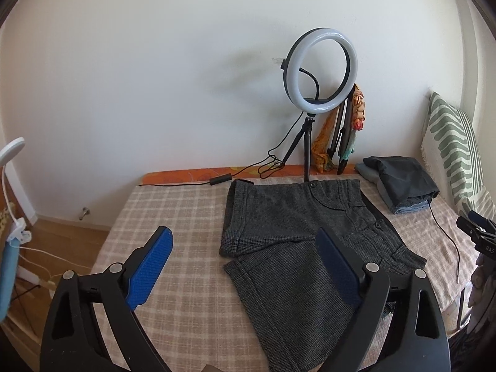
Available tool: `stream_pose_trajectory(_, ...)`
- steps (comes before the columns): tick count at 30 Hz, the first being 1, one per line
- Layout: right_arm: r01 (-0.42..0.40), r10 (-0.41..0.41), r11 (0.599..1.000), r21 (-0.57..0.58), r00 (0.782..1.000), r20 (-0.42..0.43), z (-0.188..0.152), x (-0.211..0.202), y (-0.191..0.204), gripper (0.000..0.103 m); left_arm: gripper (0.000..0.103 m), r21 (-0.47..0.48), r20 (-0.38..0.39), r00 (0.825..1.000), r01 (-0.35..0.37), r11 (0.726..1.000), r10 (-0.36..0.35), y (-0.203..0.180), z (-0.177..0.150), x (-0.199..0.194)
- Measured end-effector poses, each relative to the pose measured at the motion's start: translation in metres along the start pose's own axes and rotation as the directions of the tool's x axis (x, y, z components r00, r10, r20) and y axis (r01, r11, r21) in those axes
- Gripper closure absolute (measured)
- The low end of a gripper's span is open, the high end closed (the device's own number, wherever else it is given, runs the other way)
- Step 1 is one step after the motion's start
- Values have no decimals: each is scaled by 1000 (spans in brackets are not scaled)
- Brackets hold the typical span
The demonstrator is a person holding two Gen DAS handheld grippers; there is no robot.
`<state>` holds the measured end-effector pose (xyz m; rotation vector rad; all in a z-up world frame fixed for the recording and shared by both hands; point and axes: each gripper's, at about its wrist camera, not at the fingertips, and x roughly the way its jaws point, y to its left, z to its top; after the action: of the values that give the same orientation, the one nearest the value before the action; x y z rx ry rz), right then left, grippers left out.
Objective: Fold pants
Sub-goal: 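Move both grippers down to the edges of the grey shorts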
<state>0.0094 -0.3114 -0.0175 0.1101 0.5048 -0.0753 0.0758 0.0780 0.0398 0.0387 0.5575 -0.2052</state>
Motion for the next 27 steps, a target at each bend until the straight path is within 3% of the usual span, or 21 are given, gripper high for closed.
stream_pose_trajectory(4,-36,36,999,-17,999,9,2,5,1,0,10,40,-35,999,-26,999,27,11,6,16)
stream_pose_trajectory(8,-41,41,996,-83,999,-10,15,13,5,0,10,21,-94,995,45,999,-43,25,16,36)
stream_pose_trajectory(11,-80,78,990,-114,997,-23,32,19,4,0,12,45,-114,993,40,998,-35,28,26,51)
stream_pose_trajectory(15,-93,90,981,-171,996,-24,60,33,6,0,27,33,-144,986,87,996,-81,39,48,77)
stream_pose_trajectory(18,-117,110,976,-182,993,-50,84,53,5,0,28,-4,-195,972,133,991,-131,53,64,106)
stream_pose_trajectory(21,-145,129,959,-243,988,-80,104,80,12,0,29,41,-221,969,122,992,-110,55,73,135)
stream_pose_trajectory(27,-218,171,918,-330,971,-165,127,148,27,7,29,41,-286,946,173,984,-155,55,77,197)
